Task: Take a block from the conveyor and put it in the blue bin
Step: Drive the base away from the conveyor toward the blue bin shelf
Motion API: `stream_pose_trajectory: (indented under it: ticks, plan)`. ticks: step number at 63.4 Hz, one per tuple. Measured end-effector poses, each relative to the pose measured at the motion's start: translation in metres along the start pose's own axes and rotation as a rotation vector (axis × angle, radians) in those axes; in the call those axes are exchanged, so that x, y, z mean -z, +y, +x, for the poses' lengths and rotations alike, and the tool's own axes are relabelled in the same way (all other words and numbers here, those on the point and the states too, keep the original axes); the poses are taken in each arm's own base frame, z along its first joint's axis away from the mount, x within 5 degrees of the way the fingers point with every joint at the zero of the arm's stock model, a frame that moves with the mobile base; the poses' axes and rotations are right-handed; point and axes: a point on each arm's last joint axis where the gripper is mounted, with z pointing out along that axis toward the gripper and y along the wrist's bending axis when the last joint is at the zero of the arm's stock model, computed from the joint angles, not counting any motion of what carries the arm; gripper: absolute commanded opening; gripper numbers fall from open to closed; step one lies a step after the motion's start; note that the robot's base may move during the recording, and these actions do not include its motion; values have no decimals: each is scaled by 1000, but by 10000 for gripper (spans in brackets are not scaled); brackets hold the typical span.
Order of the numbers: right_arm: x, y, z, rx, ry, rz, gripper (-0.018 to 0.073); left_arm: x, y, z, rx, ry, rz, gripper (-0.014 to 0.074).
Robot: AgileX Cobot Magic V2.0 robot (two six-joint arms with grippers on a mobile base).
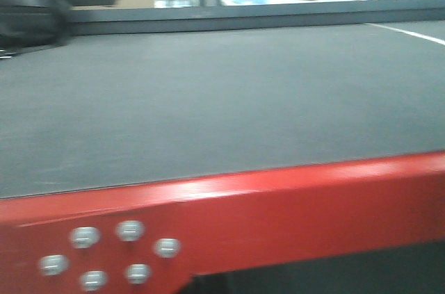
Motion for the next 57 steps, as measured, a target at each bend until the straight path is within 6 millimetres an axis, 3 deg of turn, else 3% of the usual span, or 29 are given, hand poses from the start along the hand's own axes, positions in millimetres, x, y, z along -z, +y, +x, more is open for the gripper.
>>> stream_pose_trajectory:
  ticks: [23, 57]
  plan:
    - [0, 0, 0, 0, 0, 0, -162, 13, -1, -4, -3, -55, 5, -111]
    - [0, 0, 0, 0, 0, 0, -162, 13, -1, -4, -4, -55, 4, -111]
